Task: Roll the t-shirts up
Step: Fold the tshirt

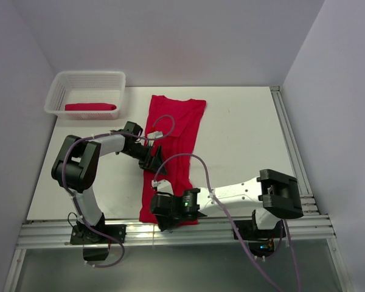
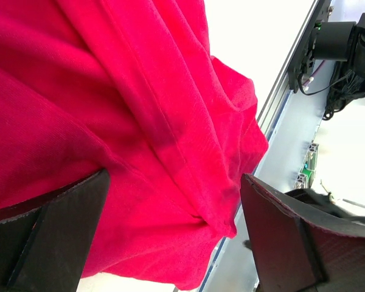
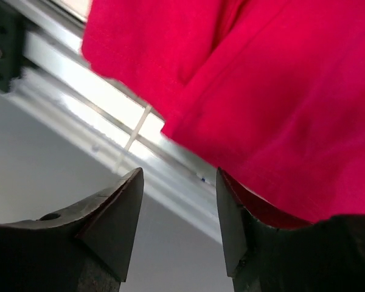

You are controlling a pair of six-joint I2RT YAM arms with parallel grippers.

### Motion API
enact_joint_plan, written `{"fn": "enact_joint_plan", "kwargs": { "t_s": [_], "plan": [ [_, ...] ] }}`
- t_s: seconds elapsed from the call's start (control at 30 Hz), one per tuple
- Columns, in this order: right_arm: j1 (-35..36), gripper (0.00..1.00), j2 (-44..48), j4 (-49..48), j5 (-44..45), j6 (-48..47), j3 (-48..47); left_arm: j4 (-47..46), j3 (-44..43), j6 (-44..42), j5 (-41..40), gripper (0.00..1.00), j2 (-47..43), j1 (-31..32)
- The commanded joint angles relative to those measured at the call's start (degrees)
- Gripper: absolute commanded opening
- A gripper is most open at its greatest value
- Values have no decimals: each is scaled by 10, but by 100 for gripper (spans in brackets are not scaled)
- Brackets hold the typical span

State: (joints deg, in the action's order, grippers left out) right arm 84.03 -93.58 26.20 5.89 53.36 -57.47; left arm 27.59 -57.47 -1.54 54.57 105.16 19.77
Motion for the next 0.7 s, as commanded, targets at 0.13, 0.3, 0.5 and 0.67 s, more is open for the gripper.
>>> {"fn": "enact_joint_plan", "kwargs": {
  "t_s": [0.13,0.3,0.5,0.67],
  "plan": [
    [-33,59,180,39,67,11,42,19,-13,-41,-50,100,-29,7],
    [-140,59,275,27,62,-17,93,39,-32,-37,-65,100,-84,5],
    [-350,58,234,-24,2,-90,81,78,-110,-17,-36,99,-71,-38],
    [-495,54,118,-64,-12,-125,12,83,-217,-2,-55,100,-30,-63]
  ]
}}
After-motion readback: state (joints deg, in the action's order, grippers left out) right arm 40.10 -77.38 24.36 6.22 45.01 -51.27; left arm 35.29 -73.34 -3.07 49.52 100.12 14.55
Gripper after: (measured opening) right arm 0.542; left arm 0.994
